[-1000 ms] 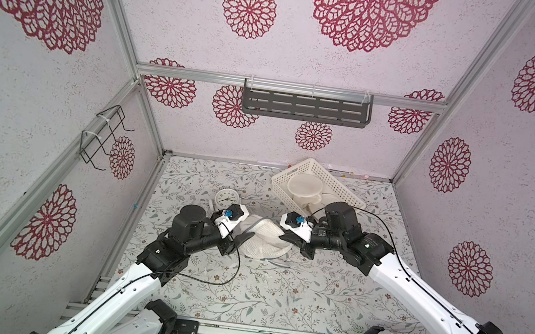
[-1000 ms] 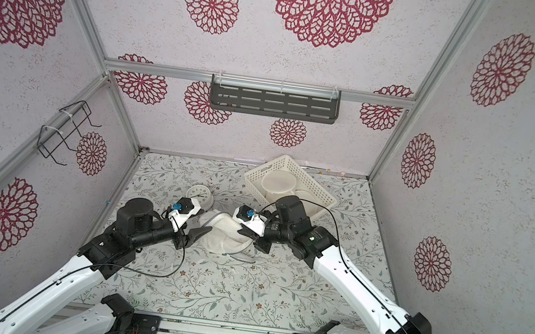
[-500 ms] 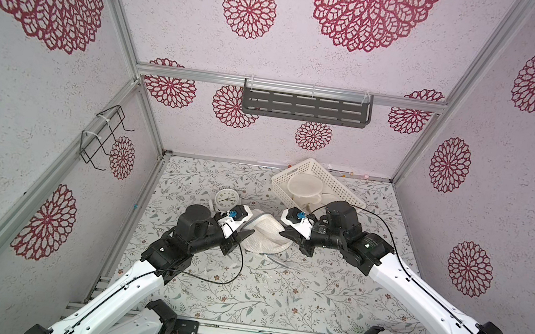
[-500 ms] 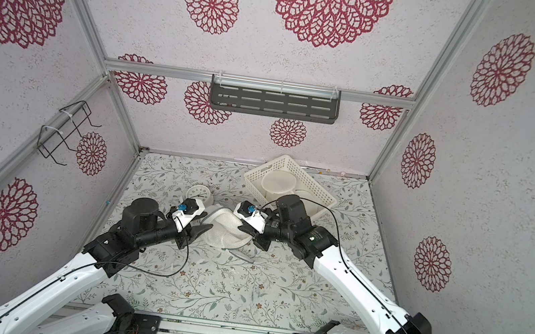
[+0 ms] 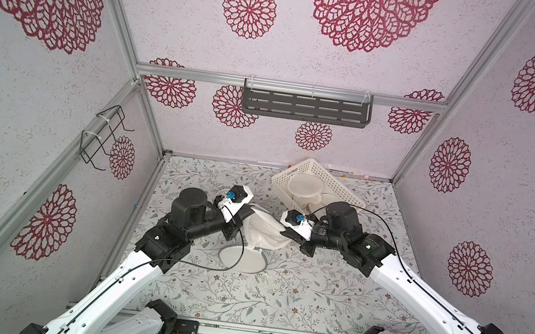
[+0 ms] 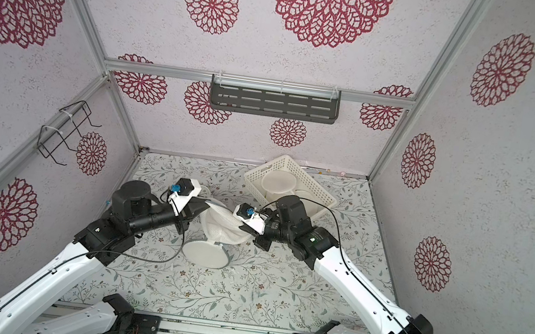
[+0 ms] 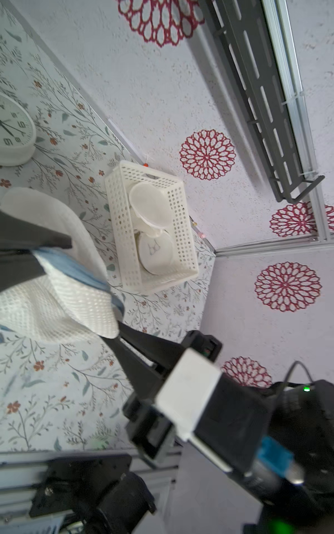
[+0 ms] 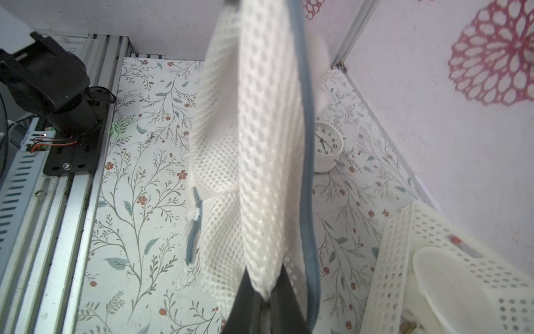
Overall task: Turn the laundry bag inside out
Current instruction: Turn over the laundry bag.
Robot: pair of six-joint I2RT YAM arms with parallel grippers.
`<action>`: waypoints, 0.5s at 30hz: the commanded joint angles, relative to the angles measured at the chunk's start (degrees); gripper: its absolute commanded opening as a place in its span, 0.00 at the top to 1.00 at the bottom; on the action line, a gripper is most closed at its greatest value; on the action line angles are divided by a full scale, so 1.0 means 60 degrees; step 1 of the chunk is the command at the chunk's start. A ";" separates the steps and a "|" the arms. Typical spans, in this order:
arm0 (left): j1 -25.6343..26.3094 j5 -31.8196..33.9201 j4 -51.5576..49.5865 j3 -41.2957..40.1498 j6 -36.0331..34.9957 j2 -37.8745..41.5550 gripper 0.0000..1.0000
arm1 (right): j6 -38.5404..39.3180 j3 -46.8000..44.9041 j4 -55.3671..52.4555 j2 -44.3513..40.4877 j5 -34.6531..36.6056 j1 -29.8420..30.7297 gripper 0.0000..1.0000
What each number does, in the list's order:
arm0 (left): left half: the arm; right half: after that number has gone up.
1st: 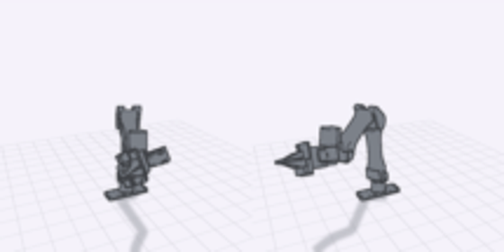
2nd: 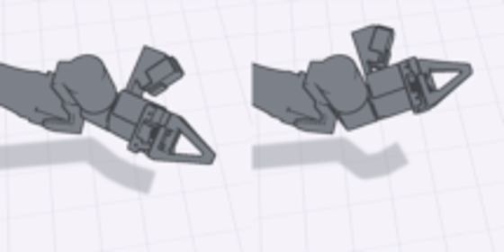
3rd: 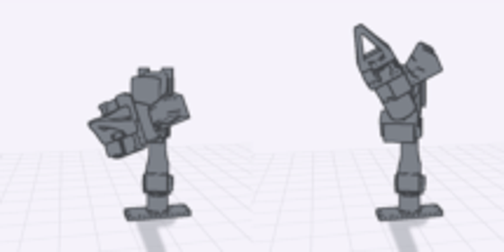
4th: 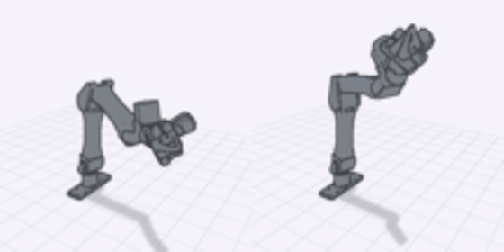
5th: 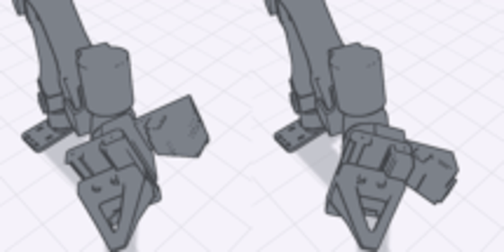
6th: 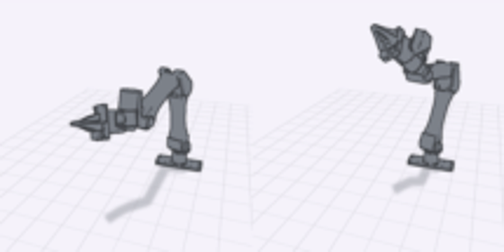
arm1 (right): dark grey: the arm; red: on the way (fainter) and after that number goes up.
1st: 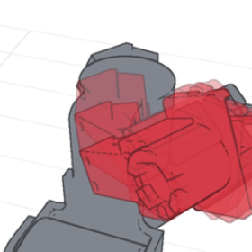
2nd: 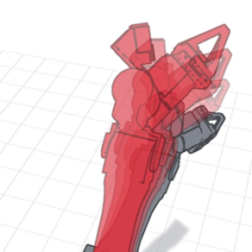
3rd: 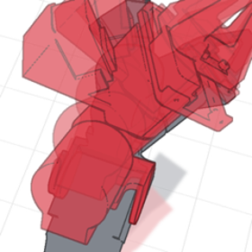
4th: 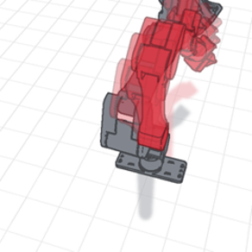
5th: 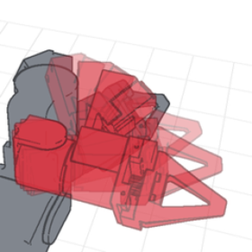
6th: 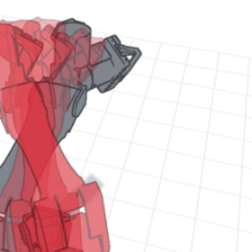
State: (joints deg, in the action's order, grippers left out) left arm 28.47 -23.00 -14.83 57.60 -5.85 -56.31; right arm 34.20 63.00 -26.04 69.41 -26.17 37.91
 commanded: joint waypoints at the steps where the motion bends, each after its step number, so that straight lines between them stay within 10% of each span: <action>1: -0.0421 -0.1154 0.0318 0.0517 0.1548 -0.0567 0.99 | 0.1312 -0.0229 -0.0479 -0.0449 0.0422 0.0273 1.00; 9: -0.0817 -0.2021 0.0322 0.1316 0.3713 -0.2414 0.90 | 0.2577 -0.0405 -0.0037 -0.1150 0.0609 0.0932 1.00; 15: -0.1051 -0.1408 0.0314 0.1092 0.3996 -0.2999 0.59 | 0.2241 -0.0769 0.0901 -0.1721 0.0582 0.0814 1.00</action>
State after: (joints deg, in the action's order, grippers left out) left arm 23.81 -34.09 -14.44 64.45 15.40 -74.04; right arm 46.96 58.35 -24.34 61.91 -21.12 42.52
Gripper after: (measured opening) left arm 0.381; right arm 0.086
